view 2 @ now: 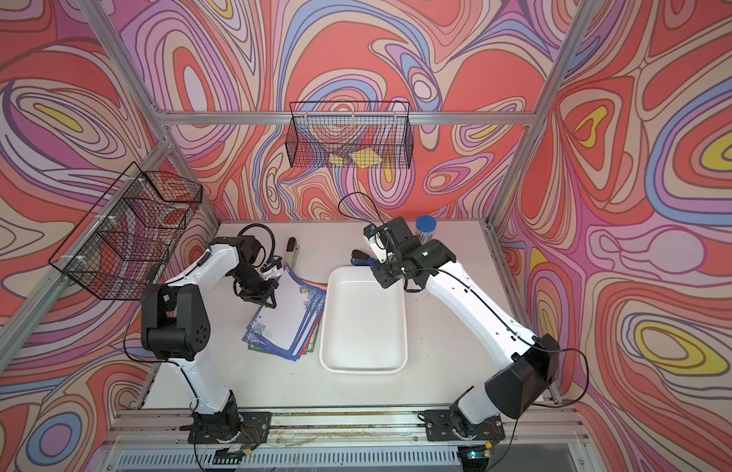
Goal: Take out the stationery paper from the storage box
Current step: Place the stationery paper at the center of the board.
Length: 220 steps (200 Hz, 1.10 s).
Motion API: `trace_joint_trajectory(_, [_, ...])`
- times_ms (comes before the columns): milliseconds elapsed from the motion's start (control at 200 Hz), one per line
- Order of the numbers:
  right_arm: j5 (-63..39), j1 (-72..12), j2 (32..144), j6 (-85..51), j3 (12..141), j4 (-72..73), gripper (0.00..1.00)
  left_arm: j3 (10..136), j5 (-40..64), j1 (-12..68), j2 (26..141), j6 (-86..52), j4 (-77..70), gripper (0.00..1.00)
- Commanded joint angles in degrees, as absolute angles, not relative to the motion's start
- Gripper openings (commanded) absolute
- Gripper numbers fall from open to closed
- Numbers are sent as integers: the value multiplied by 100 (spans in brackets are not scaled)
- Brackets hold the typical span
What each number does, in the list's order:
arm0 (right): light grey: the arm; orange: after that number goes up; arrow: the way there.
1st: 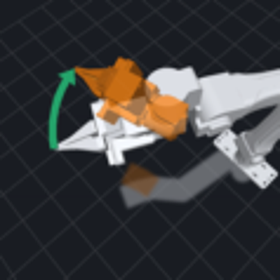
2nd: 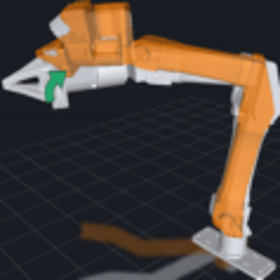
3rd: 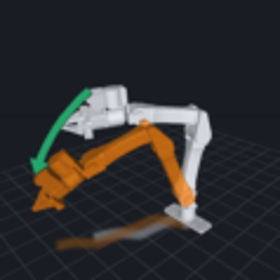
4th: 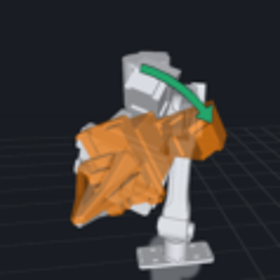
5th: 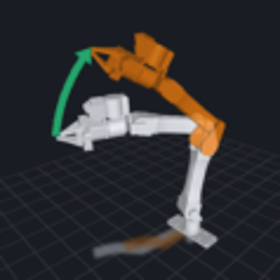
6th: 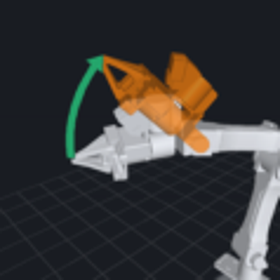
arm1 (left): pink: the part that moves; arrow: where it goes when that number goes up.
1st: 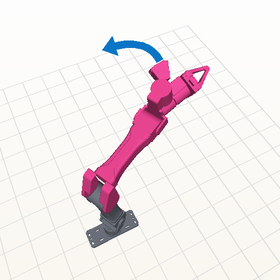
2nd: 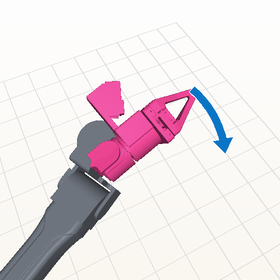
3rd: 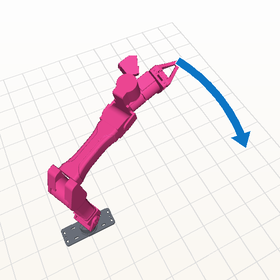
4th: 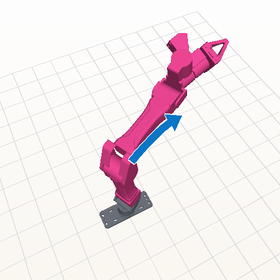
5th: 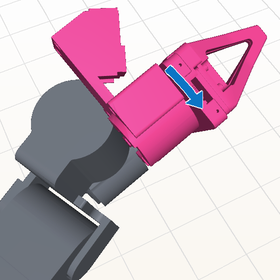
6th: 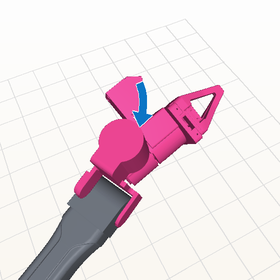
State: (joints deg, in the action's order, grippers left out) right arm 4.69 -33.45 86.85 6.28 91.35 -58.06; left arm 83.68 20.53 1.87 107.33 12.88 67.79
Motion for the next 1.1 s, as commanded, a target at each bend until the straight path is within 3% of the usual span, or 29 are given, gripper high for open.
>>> trace_joint_trajectory(0, [417, -3383, 8810, 554, 9345, -6118, 35, 8403, 1955, 158, 10843, 1423, 6856, 0])
trace_joint_trajectory(896, [558, -3575, 8991, 505, 9747, -6460, 33, 8089, 2009, 143, 11152, 1341, 6446, 8])
trace_joint_trajectory(1097, [586, -3638, 9063, 475, 9842, -6526, 33, 7956, 1706, 141, 10998, 1247, 6248, 22])
